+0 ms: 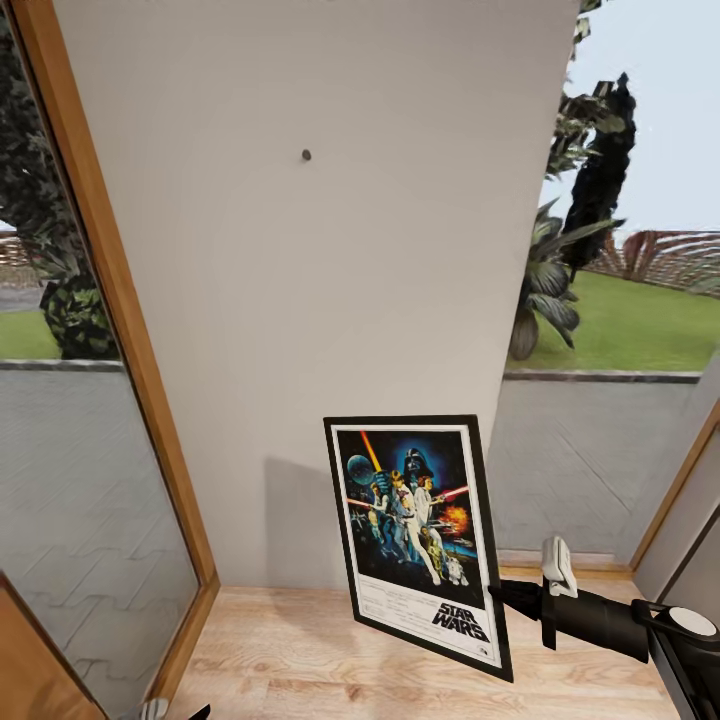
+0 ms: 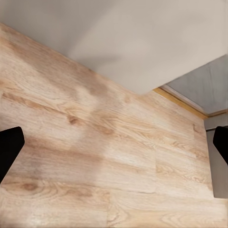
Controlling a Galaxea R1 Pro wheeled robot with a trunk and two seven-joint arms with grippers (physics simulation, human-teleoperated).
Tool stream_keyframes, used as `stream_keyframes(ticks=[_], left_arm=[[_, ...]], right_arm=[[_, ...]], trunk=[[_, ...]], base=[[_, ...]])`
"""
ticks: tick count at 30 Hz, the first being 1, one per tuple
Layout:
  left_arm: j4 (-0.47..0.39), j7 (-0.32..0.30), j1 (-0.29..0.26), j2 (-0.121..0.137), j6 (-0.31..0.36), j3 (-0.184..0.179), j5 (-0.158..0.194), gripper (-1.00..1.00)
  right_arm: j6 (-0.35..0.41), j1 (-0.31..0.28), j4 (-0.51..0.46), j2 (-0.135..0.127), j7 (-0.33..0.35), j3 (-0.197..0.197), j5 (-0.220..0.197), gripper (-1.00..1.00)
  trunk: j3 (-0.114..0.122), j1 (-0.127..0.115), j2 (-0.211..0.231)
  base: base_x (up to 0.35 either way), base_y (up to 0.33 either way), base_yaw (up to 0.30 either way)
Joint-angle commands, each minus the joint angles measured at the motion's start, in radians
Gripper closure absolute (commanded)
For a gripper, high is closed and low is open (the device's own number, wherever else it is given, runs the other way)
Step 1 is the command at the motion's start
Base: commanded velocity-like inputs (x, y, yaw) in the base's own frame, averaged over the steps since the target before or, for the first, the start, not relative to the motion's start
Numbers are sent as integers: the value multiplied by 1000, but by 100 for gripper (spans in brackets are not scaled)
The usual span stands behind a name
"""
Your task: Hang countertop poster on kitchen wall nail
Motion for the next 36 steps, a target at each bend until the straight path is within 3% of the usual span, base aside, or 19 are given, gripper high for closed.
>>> stream_keyframes(ticks=[1,22,36], left_arm=[[0,-1,-1,1,-6,-9,6,-100],[0,-2,-1,0,-6,-11,5,-100],[0,-2,-1,1,-6,-12,5,-100]], right_arm=[[14,-1,0,0,6,-1,-2,100],[14,-1,-1,0,8,-1,-2,100],[14,-1,-1,0,8,-1,-2,100]], trunk=[[1,-4,6],[67,-84,153],[67,-84,153]], base=[[0,0,0],[0,0,0],[0,0,0]])
